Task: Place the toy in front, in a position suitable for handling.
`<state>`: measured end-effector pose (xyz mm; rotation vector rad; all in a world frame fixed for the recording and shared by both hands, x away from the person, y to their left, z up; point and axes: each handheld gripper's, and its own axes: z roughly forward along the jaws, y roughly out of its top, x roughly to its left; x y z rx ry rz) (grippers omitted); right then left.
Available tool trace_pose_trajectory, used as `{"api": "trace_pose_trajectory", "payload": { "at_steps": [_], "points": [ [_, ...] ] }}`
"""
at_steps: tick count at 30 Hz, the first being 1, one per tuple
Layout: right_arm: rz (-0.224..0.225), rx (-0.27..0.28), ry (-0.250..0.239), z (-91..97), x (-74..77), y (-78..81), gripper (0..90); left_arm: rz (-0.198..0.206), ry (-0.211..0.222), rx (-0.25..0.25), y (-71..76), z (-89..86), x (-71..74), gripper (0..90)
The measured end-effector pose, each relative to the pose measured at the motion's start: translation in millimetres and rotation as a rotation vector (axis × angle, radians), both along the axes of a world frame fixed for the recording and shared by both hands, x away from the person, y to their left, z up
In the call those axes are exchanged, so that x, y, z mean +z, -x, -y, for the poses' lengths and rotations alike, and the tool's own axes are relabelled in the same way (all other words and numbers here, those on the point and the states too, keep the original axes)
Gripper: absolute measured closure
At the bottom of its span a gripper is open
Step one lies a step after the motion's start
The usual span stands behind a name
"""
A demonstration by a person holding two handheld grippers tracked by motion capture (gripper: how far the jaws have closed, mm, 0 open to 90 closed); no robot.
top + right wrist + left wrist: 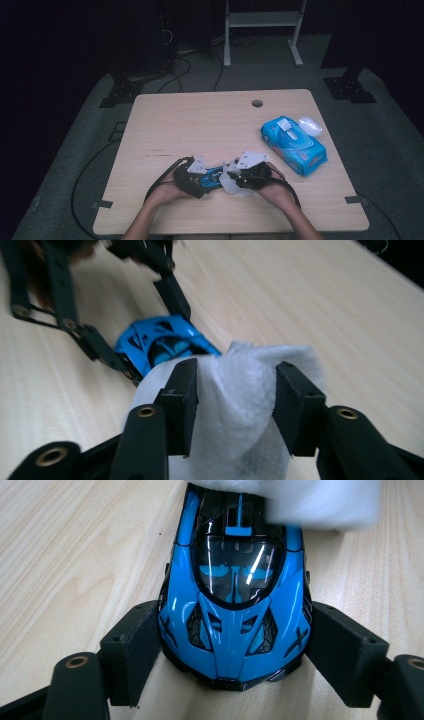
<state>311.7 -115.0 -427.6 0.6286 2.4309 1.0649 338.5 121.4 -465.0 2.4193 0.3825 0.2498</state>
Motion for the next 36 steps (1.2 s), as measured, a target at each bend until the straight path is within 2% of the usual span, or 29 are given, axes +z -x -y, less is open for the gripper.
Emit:
{"api": "trace_pose_trajectory", "payload": {
  "at_steps": [4,5,8,10,11,15,17,22,25,26,29,31,33,34,36],
  "points": [
    [-0.017,-0.031,0.003,-3.4,-20.9,-4.9,59.7,-0.009,0.01,-0.001,-1.8,-0.2,-1.4,24.3],
    [-0.017,-0.03,-0.015,-3.3,-24.4,-5.5,63.5,-0.012,0.007,-0.004,-2.4,-0.4,-1.6,24.2],
    [-0.093,-0.022,-0.111,1.4,-28.6,-7.6,77.0,-0.017,0.014,-0.005,-3.3,-0.6,-2.9,23.9],
    [-0.139,-0.015,-0.134,5.4,-29.2,-9.8,81.0,-0.013,0.011,-0.003,-2.3,0.7,-2.8,24.5],
    [-0.157,-0.014,-0.131,7.8,-28.1,-11.0,82.2,-0.011,0.008,0.001,-1.8,1.5,-2.7,24.6],
    [-0.129,-0.055,-0.049,21.0,-23.6,-13.1,84.1,-0.009,0.012,0.002,-1.7,1.8,-3.1,24.7],
    [-0.144,-0.073,-0.065,23.1,-23.7,-13.2,84.7,-0.004,0.01,-0.004,-1.8,2.0,-3.2,24.8],
    [-0.091,-0.038,-0.019,0.9,-23.9,-4.6,84.9,-0.006,0.011,-0.01,-1.6,0.6,-3.9,25.0],
    [-0.124,-0.037,-0.041,9.5,-24.0,-9.9,85.0,0.0,0.013,-0.02,-1.9,1.6,-4.1,25.1],
    [-0.131,-0.053,-0.043,15.1,-24.5,-12.0,85.0,0.001,0.012,-0.022,-1.7,2.1,-4.1,25.2],
    [-0.173,-0.087,-0.094,26.8,-26.0,-16.5,85.2,-0.001,0.012,-0.016,-0.7,5.2,-4.1,25.3],
    [-0.157,-0.087,-0.078,20.1,-25.7,-12.6,85.2,-0.004,0.015,-0.015,-0.8,4.3,-4.3,25.3],
    [-0.148,-0.047,-0.091,9.0,-25.6,-7.2,85.2,-0.006,0.013,-0.012,-0.4,4.4,-4.1,25.3],
    [-0.127,-0.034,-0.074,4.5,-25.1,-5.1,85.2,-0.006,0.015,-0.014,-0.6,4.1,-4.2,25.3],
    [-0.129,-0.02,-0.06,4.1,-23.4,-6.4,85.1,-0.006,0.016,-0.018,-1.0,3.9,-4.2,25.4]
  ]
}}
